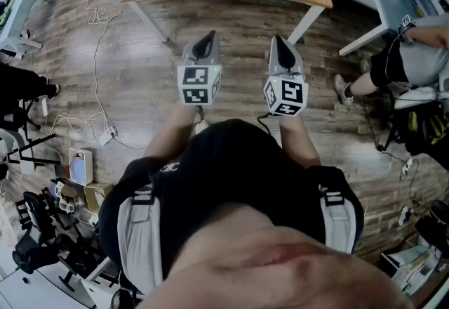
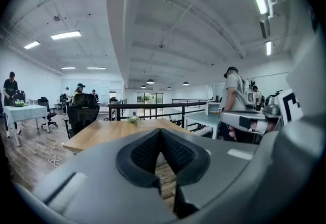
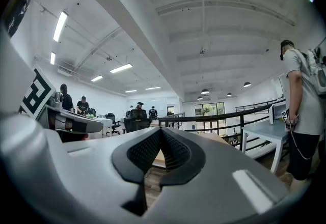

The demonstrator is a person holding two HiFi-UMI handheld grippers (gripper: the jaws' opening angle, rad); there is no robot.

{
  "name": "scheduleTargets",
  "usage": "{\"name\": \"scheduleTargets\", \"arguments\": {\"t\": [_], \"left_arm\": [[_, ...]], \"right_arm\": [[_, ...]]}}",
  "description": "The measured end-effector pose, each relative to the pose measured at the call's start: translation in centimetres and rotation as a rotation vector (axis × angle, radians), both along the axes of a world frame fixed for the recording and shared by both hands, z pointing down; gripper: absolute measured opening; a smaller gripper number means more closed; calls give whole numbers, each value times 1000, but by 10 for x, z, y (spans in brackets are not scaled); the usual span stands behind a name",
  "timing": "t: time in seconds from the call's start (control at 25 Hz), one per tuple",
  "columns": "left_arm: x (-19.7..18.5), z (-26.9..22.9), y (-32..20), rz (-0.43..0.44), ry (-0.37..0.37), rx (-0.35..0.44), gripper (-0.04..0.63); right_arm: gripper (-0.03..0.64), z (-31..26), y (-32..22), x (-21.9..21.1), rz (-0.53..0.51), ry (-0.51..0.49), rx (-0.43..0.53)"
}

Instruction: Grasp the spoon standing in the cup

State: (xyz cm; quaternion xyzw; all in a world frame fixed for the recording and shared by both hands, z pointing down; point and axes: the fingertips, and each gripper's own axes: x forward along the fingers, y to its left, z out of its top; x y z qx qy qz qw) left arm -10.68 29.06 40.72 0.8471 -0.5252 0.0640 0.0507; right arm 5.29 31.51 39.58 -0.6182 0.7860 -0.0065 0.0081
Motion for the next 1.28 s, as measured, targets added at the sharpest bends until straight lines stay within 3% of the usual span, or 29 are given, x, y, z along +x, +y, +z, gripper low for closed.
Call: {"name": "scheduleTargets", "arguments": {"t": [0.24, 0.64, 1.04, 1.28], "left_arm": [[7, 1, -3, 1, -4, 5, 11], [54, -3, 4, 4, -10, 17, 11], [88, 16, 14, -3, 7, -31, 11], [83, 25, -19, 14, 49, -59, 11]], "right_arm": [[-2, 1, -2, 0, -16, 3, 6], [-2, 11, 5, 38, -45, -14, -15], [-1, 26, 15, 86, -5, -23, -49], [-2, 33, -10, 79, 10, -7, -63]]}}
